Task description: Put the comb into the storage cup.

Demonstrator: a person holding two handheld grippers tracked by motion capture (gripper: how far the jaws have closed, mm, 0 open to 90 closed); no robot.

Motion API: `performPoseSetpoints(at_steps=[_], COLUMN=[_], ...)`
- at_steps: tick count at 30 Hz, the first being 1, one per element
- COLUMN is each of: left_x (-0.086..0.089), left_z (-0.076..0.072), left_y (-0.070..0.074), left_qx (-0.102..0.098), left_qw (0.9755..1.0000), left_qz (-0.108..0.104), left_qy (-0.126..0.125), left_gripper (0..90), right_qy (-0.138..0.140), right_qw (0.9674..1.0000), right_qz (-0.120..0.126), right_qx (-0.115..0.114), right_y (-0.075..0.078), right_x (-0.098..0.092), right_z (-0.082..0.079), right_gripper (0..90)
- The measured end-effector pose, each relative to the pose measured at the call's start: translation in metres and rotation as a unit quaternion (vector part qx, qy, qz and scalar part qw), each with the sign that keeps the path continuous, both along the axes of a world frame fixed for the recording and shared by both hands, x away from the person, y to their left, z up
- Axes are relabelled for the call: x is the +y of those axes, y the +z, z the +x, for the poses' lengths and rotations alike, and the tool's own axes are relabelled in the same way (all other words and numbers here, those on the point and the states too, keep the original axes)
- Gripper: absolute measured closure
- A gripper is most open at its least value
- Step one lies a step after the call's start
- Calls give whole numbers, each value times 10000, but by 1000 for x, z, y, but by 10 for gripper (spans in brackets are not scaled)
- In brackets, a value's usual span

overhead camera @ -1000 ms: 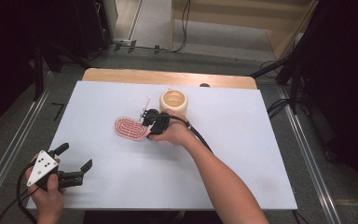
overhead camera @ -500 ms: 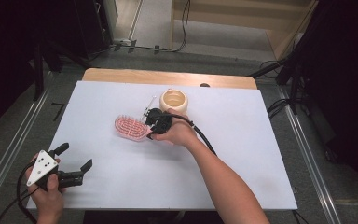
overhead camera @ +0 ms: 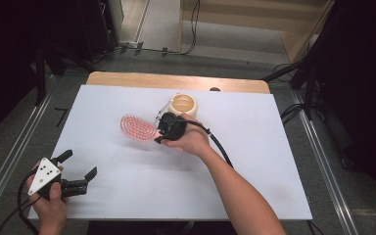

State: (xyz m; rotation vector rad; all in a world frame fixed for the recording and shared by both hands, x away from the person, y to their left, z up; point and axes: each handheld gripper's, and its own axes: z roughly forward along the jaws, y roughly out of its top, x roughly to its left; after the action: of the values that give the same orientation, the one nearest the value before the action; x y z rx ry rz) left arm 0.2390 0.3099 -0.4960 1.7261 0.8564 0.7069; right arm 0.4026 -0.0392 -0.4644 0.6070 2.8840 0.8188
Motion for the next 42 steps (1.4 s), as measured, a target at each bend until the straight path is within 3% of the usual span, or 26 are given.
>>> performPoseSetpoints(at_steps=[8, 11, 25, 30, 37, 41, 42], left_x=[0, 0, 0, -4, -10, -19, -21], left_z=[0, 0, 0, 2, 1, 1, 1], left_y=[0, 0, 1, 3, 7, 11, 12], left_qx=[-11, -11, -32, 7, -16, 7, 17], left_qw=[10000, 10000, 9999, 9998, 9996, 9988, 9987], left_qz=[-7, -9, -73, 139, 182, 191, 196], left_qy=[-8, -15, -74, -159, -232, -444, -478], left_gripper=[0, 0, 0, 0, 0, 0, 38], right_qy=[-126, -146, -269, -302, -394, -481, -506], right_qw=[9991, 9988, 9943, 9928, 9897, 9877, 9866], right_qz=[315, 397, 865, 978, 1191, 1290, 1346], right_qx=[-254, -254, -557, -628, -686, -743, -765], right_y=[7, 8, 14, 14, 12, 13, 14], right_x=[-10, -12, -29, -36, -47, -55, -58], right_z=[-5, -8, -27, -33, -42, -47, -51], right_gripper=[680, 680, 680, 680, 680, 680, 680])
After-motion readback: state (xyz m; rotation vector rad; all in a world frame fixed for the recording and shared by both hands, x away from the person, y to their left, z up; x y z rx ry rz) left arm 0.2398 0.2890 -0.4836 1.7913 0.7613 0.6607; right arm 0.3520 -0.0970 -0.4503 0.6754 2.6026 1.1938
